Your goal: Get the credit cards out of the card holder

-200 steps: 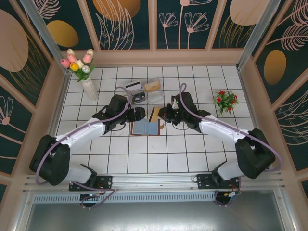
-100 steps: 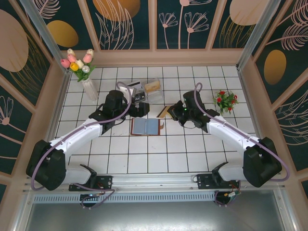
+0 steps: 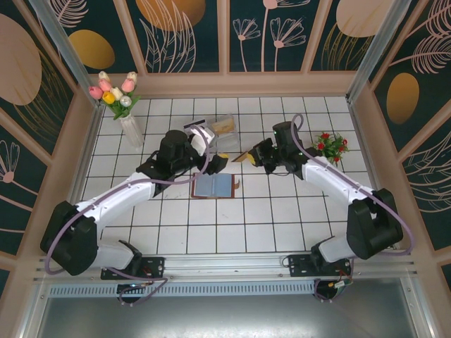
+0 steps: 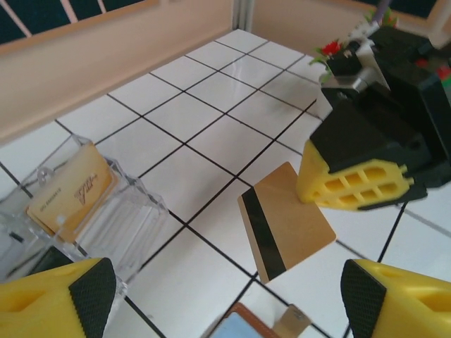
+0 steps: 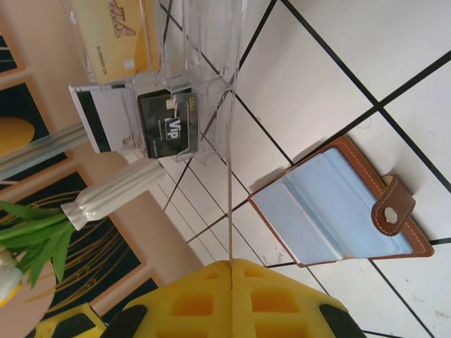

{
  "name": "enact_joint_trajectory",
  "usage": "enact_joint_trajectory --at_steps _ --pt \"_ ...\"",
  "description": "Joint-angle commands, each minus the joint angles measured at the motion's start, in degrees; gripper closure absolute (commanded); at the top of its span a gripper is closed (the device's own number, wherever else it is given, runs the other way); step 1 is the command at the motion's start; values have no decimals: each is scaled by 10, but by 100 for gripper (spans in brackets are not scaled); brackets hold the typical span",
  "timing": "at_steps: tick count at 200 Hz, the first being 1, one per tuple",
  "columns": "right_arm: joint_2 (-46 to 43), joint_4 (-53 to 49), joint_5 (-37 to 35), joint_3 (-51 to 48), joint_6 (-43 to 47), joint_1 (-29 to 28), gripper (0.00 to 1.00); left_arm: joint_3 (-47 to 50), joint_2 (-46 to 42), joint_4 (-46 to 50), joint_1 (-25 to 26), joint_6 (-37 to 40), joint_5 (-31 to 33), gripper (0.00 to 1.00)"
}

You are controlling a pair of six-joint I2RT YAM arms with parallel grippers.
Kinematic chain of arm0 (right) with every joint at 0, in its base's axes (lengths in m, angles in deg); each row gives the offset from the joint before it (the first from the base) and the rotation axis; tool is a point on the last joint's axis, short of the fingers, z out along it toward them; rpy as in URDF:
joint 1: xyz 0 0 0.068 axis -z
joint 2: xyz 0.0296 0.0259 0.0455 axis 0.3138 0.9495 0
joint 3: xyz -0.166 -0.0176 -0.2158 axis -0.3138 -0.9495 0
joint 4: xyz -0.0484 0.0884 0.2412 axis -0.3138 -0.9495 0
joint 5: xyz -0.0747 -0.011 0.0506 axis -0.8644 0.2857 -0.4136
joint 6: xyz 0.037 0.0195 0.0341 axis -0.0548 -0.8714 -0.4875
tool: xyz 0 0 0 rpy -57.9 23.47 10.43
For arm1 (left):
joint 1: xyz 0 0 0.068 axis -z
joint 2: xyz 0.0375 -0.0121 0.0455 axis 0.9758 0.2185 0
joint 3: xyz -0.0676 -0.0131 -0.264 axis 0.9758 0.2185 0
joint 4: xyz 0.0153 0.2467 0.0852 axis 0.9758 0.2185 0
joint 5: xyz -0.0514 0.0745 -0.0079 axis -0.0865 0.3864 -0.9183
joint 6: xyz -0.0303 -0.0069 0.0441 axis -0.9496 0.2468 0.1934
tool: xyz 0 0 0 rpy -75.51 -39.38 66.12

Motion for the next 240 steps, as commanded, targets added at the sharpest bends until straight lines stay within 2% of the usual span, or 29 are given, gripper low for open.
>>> enact_joint_trajectory --at_steps 1,47,68,92,136,169,187,219,240 --pt "21 -25 19 36 -27 12 100 -28 25 -12 5 108 -3 17" --pt "55 -34 14 77 -26 17 100 -82 86 7 16 216 -47 29" --pt "64 -33 19 81 -29 19 100 -96 107 -16 16 234 -69 29" --pt "69 -30 21 82 -36 21 100 -120 133 0 18 270 -105 32" --pt "72 -26 25 87 -38 23 100 -121 160 13 19 339 -114 30" --pt "75 -22 30 85 -36 25 100 -121 167 6 19 343 -114 31" --pt "77 -18 36 85 -38 25 100 -121 176 -6 19 339 -106 38" --pt "72 -12 39 77 -43 25 100 -127 188 -12 19 340 -90 60" --pt "70 -2 45 69 -51 25 100 -130 188 -26 20 337 -91 69"
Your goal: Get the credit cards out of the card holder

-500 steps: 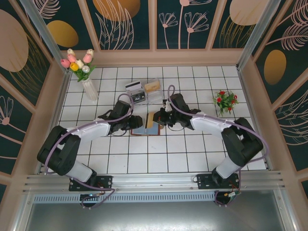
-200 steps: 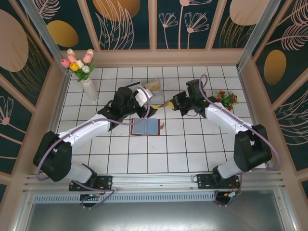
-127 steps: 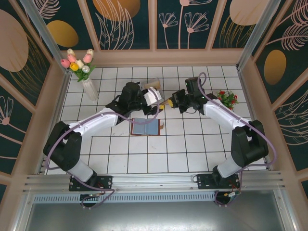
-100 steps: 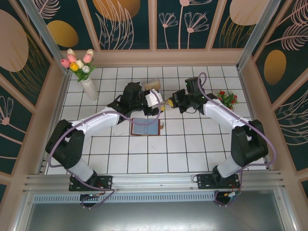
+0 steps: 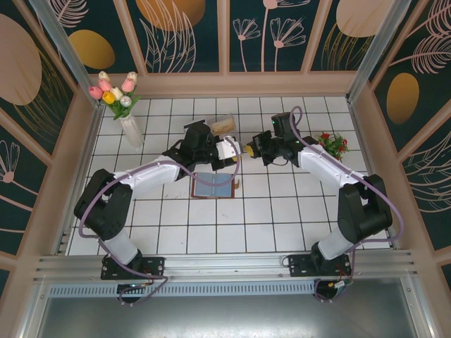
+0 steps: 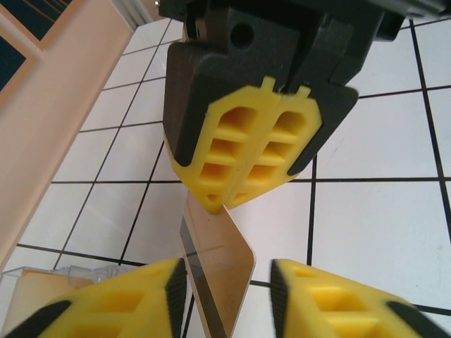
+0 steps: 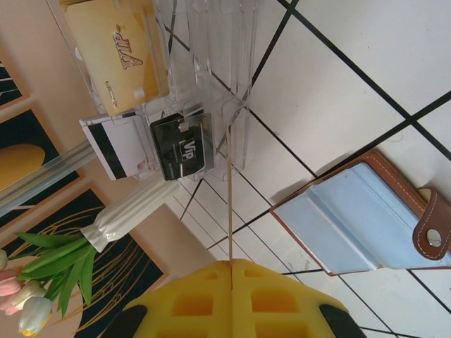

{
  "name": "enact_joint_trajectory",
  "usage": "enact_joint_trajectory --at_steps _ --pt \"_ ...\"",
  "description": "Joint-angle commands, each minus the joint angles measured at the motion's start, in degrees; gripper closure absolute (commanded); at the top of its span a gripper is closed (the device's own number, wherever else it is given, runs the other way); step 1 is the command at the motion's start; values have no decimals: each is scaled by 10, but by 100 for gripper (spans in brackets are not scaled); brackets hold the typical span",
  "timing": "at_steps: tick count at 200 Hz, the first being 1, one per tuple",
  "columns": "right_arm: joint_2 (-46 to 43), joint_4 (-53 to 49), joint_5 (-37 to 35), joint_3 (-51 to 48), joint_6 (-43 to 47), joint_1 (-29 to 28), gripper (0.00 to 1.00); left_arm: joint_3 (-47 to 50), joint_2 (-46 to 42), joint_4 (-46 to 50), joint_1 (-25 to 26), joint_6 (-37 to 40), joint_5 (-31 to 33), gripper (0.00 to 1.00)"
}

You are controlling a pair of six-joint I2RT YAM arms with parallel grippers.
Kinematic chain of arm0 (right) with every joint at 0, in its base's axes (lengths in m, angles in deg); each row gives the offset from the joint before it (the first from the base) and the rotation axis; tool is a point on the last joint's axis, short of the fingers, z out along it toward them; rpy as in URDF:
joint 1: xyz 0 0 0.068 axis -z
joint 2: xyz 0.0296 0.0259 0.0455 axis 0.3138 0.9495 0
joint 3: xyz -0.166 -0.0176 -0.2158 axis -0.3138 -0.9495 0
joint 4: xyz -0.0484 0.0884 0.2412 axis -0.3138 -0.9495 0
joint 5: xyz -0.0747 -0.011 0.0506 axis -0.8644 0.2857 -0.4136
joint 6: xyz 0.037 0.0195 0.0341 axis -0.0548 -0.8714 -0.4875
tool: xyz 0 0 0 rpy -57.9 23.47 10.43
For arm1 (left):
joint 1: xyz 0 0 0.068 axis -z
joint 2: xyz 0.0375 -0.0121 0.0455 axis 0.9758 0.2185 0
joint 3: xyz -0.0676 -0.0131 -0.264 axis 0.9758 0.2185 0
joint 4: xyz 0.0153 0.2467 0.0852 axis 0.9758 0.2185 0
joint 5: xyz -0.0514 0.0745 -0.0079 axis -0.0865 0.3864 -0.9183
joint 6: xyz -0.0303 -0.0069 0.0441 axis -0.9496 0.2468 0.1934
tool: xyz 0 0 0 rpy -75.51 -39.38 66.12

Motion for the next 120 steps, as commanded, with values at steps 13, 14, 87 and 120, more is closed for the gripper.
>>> enact_joint_trajectory --at_steps 13,14,87,120 --pt "2 19 21 0 -23 4 100 -20 4 -31 4 4 -2 72" --pt "3 19 22 0 -23 4 100 -20 12 -31 4 4 -1 73" --pt "-3 45 42 -7 -25 10 97 -13 19 -54 4 11 24 100" --pt "-34 48 40 -20 13 29 45 -13 -5 -48 3 -23 49 100"
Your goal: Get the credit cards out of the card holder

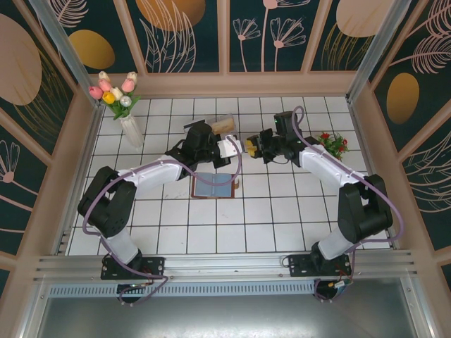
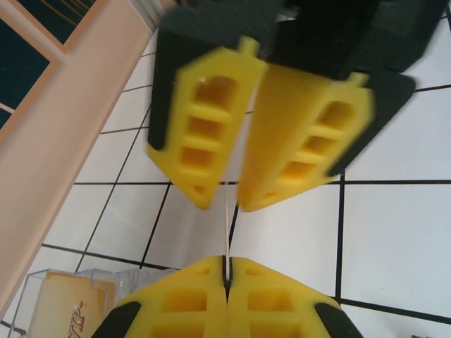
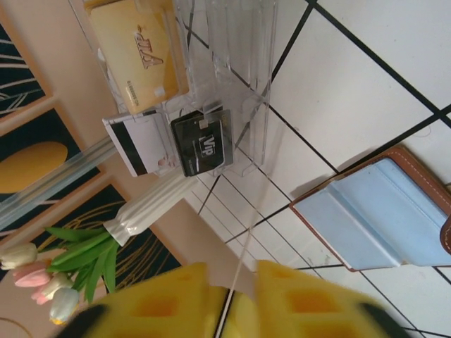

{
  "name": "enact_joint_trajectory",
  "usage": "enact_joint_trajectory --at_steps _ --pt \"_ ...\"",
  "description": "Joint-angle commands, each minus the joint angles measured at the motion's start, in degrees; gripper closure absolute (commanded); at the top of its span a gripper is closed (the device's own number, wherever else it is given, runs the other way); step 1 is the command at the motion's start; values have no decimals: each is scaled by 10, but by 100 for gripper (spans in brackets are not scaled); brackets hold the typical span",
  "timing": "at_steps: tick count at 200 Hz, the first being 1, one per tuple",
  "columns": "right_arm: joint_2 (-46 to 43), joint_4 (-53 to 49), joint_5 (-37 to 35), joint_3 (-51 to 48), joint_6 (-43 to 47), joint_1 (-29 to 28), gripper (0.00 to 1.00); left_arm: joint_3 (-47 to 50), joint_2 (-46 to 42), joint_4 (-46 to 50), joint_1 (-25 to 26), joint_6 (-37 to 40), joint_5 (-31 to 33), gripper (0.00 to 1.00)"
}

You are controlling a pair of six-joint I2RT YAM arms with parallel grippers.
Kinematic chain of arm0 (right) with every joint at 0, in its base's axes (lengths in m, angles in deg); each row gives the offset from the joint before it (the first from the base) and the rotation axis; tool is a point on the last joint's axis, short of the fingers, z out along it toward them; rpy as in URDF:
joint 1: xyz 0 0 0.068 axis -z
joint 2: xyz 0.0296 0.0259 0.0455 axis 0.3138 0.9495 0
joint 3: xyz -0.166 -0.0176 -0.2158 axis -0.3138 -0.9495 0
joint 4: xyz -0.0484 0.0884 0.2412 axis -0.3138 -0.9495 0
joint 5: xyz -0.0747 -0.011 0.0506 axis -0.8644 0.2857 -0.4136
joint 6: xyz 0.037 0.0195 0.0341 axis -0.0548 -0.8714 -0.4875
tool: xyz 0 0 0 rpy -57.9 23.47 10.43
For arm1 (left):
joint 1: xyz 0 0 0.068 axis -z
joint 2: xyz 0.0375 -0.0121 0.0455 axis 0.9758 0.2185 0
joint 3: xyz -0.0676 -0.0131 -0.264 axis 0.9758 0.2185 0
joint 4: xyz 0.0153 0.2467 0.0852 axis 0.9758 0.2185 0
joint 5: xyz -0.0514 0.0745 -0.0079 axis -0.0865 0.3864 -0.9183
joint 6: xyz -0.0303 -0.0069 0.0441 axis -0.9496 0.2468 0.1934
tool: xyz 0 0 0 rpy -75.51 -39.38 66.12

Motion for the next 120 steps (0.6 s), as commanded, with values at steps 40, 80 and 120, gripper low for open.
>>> enact_joint_trajectory --at_steps 40,80,120 --pt "-99 1 -6 -8 171 55 15 -8 -49 -2 -11 -116 63 100" --pt "-154 -33 -65 -21 294 72 5 -9 -73 -23 -74 -234 18 100" --pt "-211 8 -80 -102 318 83 1 -68 -46 22 -128 -289 -42 100"
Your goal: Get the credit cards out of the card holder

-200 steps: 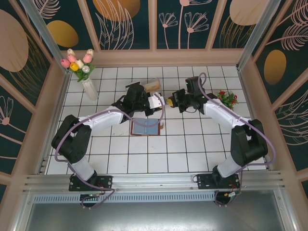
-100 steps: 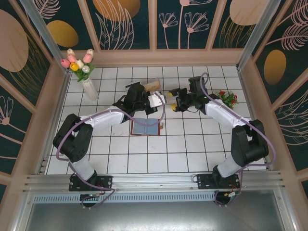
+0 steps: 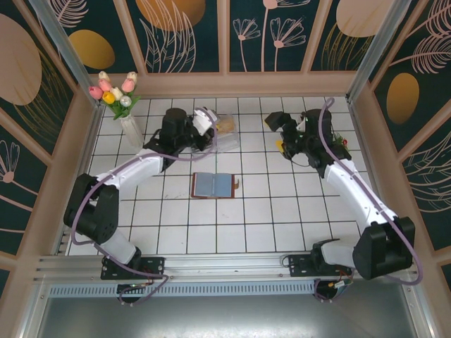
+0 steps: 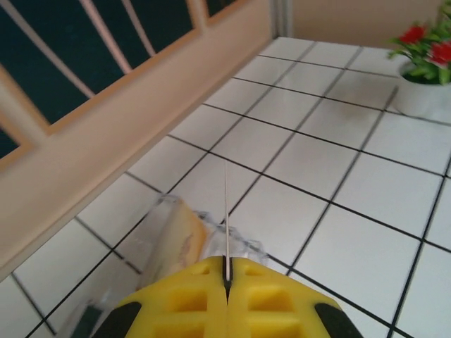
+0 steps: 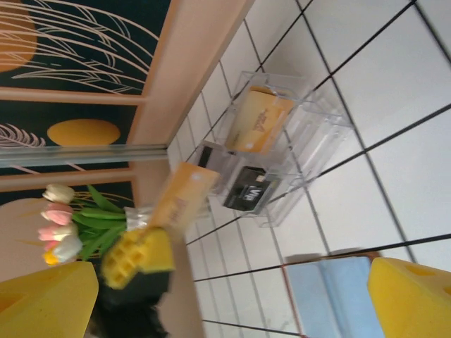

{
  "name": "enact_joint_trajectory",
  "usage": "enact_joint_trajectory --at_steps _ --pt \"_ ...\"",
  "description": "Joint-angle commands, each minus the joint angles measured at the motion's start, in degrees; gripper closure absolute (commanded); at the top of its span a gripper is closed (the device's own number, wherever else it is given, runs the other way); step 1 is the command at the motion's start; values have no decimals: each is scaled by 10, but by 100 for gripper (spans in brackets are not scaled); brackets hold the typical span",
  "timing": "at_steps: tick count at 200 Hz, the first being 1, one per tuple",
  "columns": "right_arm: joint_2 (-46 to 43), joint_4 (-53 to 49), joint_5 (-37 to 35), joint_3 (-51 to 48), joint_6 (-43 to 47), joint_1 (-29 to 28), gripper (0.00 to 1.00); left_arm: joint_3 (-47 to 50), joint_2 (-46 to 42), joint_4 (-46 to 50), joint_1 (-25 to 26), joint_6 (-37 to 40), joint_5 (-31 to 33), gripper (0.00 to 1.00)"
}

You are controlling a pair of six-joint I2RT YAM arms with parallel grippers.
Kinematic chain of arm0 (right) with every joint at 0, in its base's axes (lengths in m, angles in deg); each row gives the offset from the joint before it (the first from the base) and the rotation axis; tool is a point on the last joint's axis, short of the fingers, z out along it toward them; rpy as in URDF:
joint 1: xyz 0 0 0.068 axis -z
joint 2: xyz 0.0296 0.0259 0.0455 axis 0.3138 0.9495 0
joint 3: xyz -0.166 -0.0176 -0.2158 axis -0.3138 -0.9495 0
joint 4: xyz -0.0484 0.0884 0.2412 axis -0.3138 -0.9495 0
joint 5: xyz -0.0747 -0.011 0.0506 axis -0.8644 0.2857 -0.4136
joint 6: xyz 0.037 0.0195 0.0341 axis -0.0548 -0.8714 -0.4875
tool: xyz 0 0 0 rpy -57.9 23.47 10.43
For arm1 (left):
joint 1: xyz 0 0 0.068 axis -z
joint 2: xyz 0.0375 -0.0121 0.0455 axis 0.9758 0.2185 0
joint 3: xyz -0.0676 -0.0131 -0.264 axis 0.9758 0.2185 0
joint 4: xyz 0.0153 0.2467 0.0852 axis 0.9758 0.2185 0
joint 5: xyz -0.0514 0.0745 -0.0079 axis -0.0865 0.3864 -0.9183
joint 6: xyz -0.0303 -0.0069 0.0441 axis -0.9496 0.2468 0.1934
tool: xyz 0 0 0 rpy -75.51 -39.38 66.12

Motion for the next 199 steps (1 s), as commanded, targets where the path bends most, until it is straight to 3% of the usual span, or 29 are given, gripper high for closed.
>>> enact_joint_trajectory --at_steps 1,32,85,138,199 --pt "-29 14 -22 -49 47 9 1 -52 13 19 -20 -66 -53 100" --pt "-52 54 -4 -94 73 10 1 -90 45 30 -28 -98 -88 100" --pt "-65 40 -9 -123 95 8 1 -152 139 46 -40 -159 -85 100" --pt "-69 55 -3 -149 67 8 1 -196 199 63 -40 -141 -74 100" --pt "-70 63 -2 -154 52 4 1 -180 220 35 -39 -113 -72 100"
